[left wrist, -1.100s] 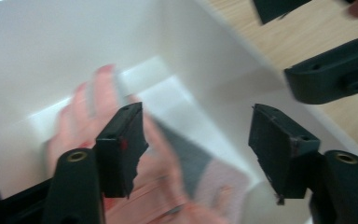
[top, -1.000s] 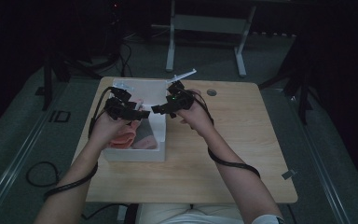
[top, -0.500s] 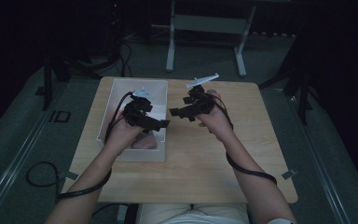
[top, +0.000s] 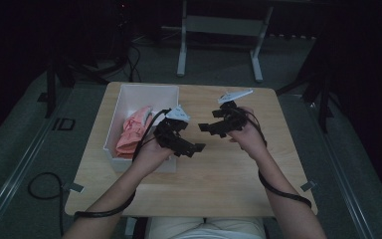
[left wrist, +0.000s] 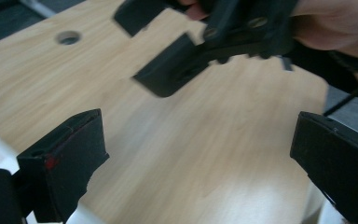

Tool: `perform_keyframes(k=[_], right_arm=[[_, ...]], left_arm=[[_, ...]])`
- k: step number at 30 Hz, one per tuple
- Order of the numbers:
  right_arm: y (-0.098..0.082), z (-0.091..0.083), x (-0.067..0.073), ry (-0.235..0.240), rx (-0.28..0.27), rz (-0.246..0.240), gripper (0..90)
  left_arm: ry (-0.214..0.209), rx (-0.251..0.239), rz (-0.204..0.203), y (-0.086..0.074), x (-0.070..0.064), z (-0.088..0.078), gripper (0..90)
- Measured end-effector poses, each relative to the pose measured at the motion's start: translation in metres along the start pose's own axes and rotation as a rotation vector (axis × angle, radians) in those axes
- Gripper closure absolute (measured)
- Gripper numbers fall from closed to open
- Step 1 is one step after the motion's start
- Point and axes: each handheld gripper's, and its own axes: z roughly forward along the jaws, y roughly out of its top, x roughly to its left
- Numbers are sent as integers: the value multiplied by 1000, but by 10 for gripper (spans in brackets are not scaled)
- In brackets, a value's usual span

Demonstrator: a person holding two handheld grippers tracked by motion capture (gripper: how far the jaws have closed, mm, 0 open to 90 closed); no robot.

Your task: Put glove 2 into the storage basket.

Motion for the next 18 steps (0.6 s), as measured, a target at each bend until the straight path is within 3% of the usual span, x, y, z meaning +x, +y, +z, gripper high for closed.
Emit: perform_keyframes(k=[11,18], right_arm=[[-39,-5,-9,5,13,-8,177],[-58,-5,-9,2,14,-13,176]], left_arm=[[-106,-7,75,-2,-38,21,39],[-131,14,98,-9,-57,34,39]])
